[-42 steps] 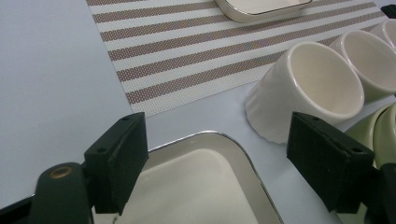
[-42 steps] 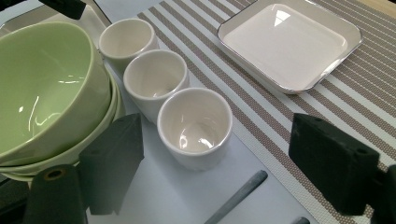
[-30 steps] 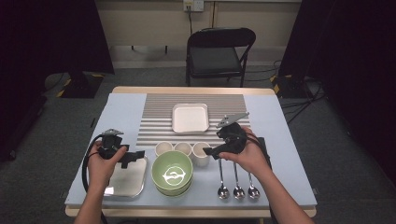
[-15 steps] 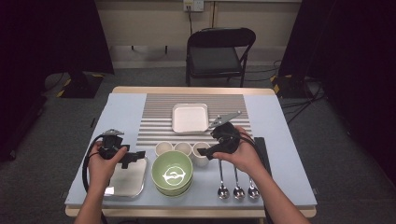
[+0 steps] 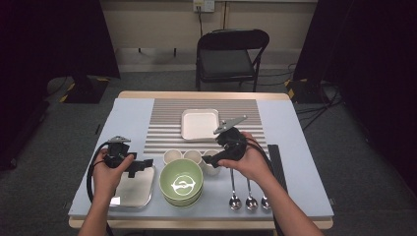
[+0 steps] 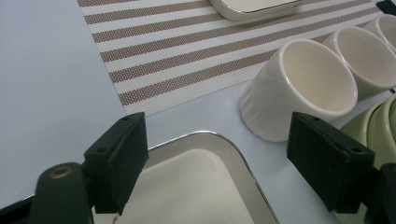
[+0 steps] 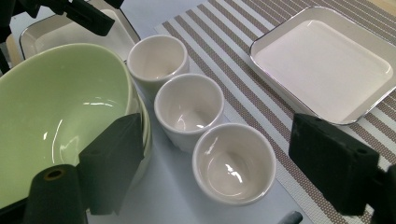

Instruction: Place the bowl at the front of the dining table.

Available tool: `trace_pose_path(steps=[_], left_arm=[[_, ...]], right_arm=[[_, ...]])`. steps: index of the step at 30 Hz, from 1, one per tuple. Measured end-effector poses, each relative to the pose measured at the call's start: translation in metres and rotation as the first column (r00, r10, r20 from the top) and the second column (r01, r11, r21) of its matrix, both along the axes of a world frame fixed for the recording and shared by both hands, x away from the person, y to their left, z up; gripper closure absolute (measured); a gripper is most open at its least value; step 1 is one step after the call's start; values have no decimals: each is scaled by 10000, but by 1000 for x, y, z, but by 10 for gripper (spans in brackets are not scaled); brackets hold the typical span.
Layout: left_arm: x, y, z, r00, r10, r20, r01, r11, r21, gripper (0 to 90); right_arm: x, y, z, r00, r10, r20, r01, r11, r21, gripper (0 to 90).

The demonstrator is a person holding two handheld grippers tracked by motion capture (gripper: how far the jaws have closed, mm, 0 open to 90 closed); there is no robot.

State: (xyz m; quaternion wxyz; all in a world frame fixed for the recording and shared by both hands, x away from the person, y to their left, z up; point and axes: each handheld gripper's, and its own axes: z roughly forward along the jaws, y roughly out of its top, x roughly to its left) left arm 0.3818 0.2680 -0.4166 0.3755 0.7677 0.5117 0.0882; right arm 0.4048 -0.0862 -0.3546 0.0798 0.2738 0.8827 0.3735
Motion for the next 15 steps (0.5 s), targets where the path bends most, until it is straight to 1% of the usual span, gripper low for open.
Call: trace_pose_path(steps=[10,15], left_arm=[[0,-1,0,10000,-44,-5,44,10000,17,204],[0,-2,-1,10000,-75,-17,75,10000,25,204]], right_arm=[[0,8,4,9999,113,-13,-113,9999,33,171],[0,11,3,9998,180,-59,-180,9998,69,171]])
